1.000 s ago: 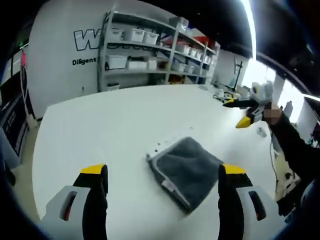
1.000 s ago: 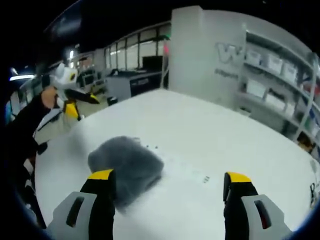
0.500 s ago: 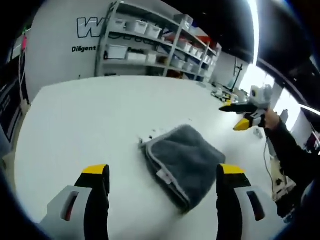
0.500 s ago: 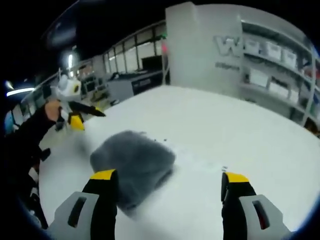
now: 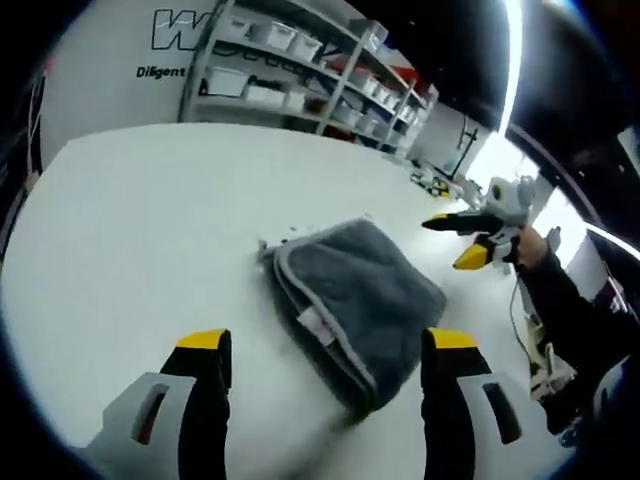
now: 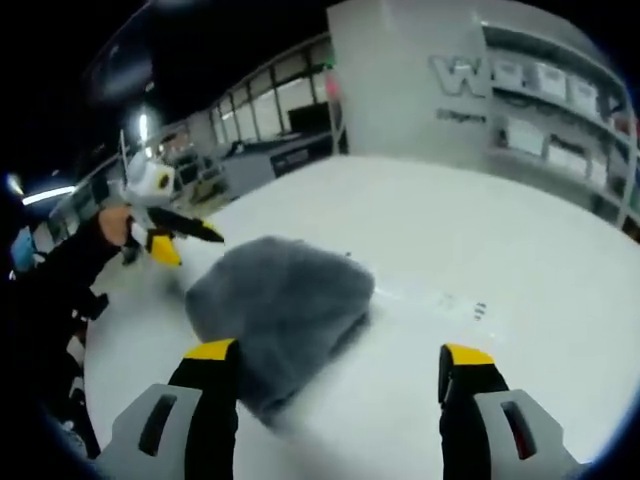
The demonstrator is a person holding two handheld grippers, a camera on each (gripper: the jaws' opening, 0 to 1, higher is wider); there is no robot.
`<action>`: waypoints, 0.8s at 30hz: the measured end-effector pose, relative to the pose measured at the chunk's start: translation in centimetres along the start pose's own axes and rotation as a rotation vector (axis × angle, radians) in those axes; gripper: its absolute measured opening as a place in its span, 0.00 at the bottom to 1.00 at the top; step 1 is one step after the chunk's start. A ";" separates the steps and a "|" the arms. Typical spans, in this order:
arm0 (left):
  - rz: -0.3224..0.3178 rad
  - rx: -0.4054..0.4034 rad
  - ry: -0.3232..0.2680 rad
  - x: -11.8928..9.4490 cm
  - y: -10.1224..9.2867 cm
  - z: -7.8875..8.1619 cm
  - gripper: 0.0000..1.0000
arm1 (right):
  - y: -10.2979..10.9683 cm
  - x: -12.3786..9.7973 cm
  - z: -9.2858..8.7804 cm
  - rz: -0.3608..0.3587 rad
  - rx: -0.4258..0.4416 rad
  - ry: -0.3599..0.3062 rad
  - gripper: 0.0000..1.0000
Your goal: Open the folded towel by lifting each exposed corner and separating the folded layers until the towel lies flat within the target outline without major curled edges
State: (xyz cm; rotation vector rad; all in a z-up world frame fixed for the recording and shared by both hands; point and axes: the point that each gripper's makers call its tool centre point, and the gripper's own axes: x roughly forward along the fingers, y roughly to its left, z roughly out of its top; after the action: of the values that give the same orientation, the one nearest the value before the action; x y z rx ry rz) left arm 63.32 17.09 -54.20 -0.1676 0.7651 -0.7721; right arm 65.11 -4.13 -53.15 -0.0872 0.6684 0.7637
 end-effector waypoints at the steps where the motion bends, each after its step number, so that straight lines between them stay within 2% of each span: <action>1: 0.002 0.001 -0.001 0.1 0.0 -0.1 0.75 | 0.0 0.0 0.0 -0.001 0.004 -0.002 0.81; 7: -0.009 -0.009 0.020 0.4 0.3 -0.9 0.75 | -0.3 0.3 0.0 0.002 0.021 -0.007 0.80; 14: -0.031 -0.031 0.039 1.0 1.1 -1.5 0.72 | 0.3 1.1 -0.9 0.027 0.039 0.005 0.78; 20: -0.054 -0.041 0.059 1.3 0.3 -2.6 0.67 | 0.6 1.5 -1.8 0.056 0.076 0.014 0.74; 24: -0.064 -0.052 0.062 1.4 0.3 -2.7 0.64 | 0.9 1.7 -2.3 0.079 0.104 0.023 0.69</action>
State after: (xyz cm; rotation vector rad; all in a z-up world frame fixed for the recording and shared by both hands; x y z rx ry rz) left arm 62.36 16.73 -57.04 -0.2169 0.8424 -0.8216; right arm 64.19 -3.09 -55.79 0.0257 0.7355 0.8035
